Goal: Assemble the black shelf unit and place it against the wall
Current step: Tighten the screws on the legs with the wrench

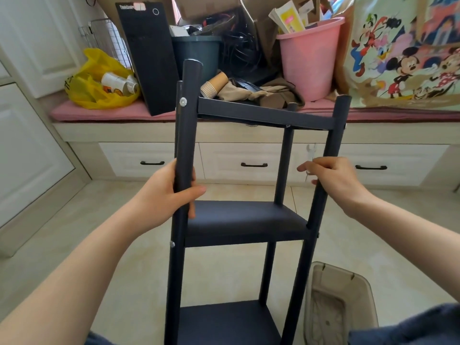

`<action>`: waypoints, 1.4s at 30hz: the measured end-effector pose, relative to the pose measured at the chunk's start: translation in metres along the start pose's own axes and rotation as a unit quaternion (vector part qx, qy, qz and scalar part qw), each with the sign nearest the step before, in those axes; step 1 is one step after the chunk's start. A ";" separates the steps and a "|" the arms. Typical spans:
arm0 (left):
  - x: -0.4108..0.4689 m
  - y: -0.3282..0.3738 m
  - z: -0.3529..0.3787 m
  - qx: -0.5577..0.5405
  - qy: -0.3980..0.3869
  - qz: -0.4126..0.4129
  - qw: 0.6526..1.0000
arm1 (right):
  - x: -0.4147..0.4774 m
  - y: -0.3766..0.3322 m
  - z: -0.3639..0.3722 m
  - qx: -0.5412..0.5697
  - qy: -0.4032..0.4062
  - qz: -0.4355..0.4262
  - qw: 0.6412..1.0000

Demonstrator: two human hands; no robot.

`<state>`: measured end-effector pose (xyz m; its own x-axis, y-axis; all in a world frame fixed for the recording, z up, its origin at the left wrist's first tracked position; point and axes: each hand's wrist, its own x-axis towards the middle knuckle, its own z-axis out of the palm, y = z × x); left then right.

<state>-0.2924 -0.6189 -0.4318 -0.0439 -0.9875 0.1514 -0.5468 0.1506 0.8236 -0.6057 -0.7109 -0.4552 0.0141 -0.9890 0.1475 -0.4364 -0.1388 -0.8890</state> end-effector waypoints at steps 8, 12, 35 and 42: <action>0.009 -0.029 -0.019 0.106 0.113 -0.050 0.987 | -0.008 -0.013 0.008 0.060 -0.036 -0.054 0.996; 0.010 -0.037 -0.020 0.118 0.137 -0.055 0.982 | -0.014 -0.020 0.010 0.096 -0.035 -0.054 0.993; 0.029 -0.062 -0.027 0.189 0.155 -0.127 0.961 | -0.036 -0.060 0.021 0.071 -0.044 -0.139 0.987; 0.024 -0.052 -0.024 0.205 0.242 -0.177 0.932 | -0.035 -0.067 0.025 0.070 -0.093 -0.185 0.976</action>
<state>-0.2454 -0.6493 -0.4578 0.5271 -0.8207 0.2207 -0.7335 -0.3082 0.6058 -0.5541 -0.6678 -0.4115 0.3160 -0.8601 0.4004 -0.2433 -0.4814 -0.8421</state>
